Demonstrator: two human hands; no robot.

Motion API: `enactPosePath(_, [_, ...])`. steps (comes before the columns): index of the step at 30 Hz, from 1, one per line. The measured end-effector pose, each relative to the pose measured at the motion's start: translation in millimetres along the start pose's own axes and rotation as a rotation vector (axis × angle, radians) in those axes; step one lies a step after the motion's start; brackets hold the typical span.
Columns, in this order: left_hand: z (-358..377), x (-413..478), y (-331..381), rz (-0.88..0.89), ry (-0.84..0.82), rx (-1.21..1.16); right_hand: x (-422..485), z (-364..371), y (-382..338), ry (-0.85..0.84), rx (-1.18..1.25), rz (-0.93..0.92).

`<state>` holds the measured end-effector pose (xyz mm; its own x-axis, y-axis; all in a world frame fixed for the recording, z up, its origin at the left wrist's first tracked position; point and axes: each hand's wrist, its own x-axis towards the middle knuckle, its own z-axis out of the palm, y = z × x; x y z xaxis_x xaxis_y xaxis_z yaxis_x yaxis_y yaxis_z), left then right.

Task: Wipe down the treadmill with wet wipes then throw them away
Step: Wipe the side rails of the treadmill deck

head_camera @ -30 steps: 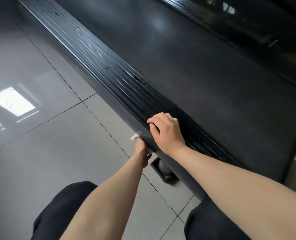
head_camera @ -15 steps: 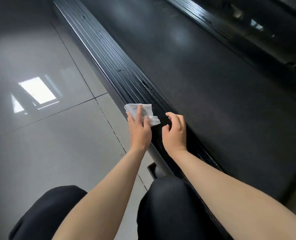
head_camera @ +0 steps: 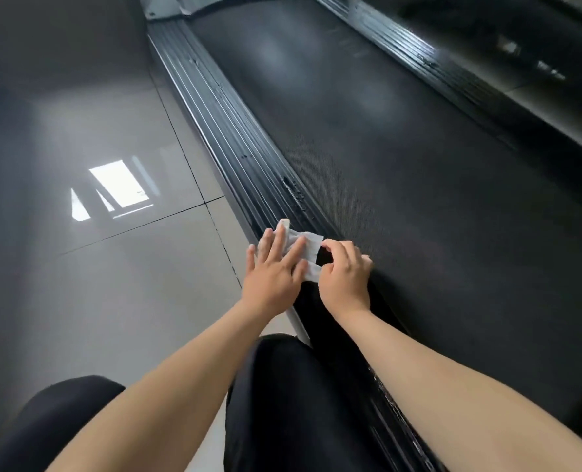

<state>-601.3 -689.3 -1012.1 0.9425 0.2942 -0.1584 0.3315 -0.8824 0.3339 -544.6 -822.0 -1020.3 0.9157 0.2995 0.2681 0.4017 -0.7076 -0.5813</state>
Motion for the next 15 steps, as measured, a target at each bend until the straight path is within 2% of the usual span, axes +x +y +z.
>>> enactPosePath(4, [-7, 24, 6, -0.208, 0.006, -0.046, 4, -3, 1, 0.004, 0.087, 0.027])
enactPosePath(6, [-5, 26, 10, -0.227, 0.019, -0.037, 6, -4, 3, 0.031, 0.162, 0.051])
enactPosePath(8, [-1, 20, 15, -0.155, 0.017, 0.002, 10, -6, 3, 0.050, 0.248, 0.148])
enactPosePath(12, [9, -8, 36, 0.124, -0.004, 0.117, 23, -18, 4, 0.091, 0.429, 0.427])
enactPosePath(15, [11, -8, 50, 0.243, -0.062, 0.131, 26, -25, 10, 0.084, 0.513, 0.505])
